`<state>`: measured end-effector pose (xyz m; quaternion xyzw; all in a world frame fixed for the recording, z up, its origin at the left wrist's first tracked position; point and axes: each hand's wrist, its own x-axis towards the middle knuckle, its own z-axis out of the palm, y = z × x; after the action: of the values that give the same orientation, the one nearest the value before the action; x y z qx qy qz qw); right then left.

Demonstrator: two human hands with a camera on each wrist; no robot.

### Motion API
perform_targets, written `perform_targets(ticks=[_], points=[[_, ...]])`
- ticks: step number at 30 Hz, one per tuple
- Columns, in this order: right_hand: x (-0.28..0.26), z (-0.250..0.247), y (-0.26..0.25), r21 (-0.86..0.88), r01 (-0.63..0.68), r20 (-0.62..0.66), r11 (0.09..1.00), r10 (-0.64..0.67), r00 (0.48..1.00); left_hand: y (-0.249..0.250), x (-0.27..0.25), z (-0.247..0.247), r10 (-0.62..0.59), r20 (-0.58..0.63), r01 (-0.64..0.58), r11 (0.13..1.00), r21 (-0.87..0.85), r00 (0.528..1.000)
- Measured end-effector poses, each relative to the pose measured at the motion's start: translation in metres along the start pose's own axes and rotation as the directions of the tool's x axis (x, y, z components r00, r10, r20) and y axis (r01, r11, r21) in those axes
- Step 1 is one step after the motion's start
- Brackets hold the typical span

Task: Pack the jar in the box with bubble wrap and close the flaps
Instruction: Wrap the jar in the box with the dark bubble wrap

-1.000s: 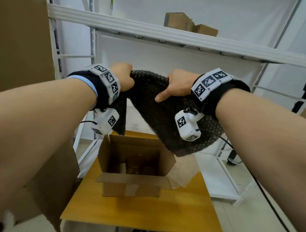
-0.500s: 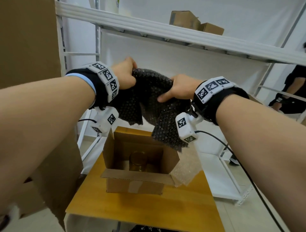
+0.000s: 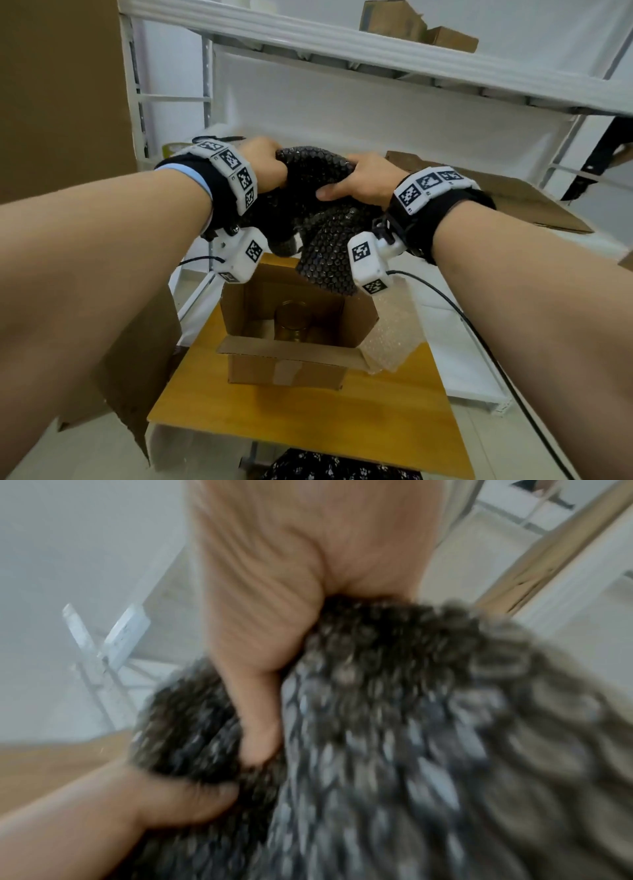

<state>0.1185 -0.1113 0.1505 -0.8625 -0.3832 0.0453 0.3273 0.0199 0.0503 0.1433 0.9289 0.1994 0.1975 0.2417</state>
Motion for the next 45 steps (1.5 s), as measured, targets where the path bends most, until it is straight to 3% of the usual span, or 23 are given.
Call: perform_targets(ticks=[2,4,13,16,24,29,33,39,45], points=[[0.003,0.009,0.003,-0.038,-0.039,-0.078,0.999,0.036,0.996,-0.006,0.000,0.011,-0.020,0.031,0.020,1.000,-0.003,0.999],[0.005,0.021,0.006,-0.036,-0.073,-0.078,0.997,0.070,0.994,-0.014,-0.002,0.021,-0.031,0.045,0.031,0.999,-0.014,0.999],[0.005,0.067,0.035,-0.186,-0.132,0.172,0.974,0.165,0.971,-0.057,-0.012,0.061,-0.047,0.157,0.039,0.998,0.050,0.987],[0.009,0.086,0.048,-0.274,-0.092,0.188,0.957,0.147,0.971,-0.071,-0.015,0.078,-0.064,0.174,0.047,0.994,0.099,0.983],[0.018,0.124,0.074,-0.421,0.072,0.065,0.904,-0.049,0.997,-0.098,-0.022,0.104,-0.148,0.300,0.134,0.989,0.066,0.942],[0.019,0.133,0.078,-0.485,0.056,0.211,0.873,0.055,0.976,-0.105,-0.025,0.121,-0.186,0.314,0.138,0.976,0.169,0.931],[0.014,0.121,0.071,-0.445,0.095,0.291,0.891,0.044,0.956,-0.110,-0.024,0.124,-0.155,0.312,0.129,0.986,0.104,0.937],[0.011,0.114,0.048,-0.403,0.162,0.278,0.901,-0.048,0.959,-0.116,-0.027,0.122,-0.146,0.302,0.161,0.987,-0.024,0.942],[0.012,0.124,0.054,-0.360,0.080,0.371,0.929,0.064,0.926,-0.121,-0.033,0.126,-0.172,0.374,0.189,0.982,-0.008,0.911]])
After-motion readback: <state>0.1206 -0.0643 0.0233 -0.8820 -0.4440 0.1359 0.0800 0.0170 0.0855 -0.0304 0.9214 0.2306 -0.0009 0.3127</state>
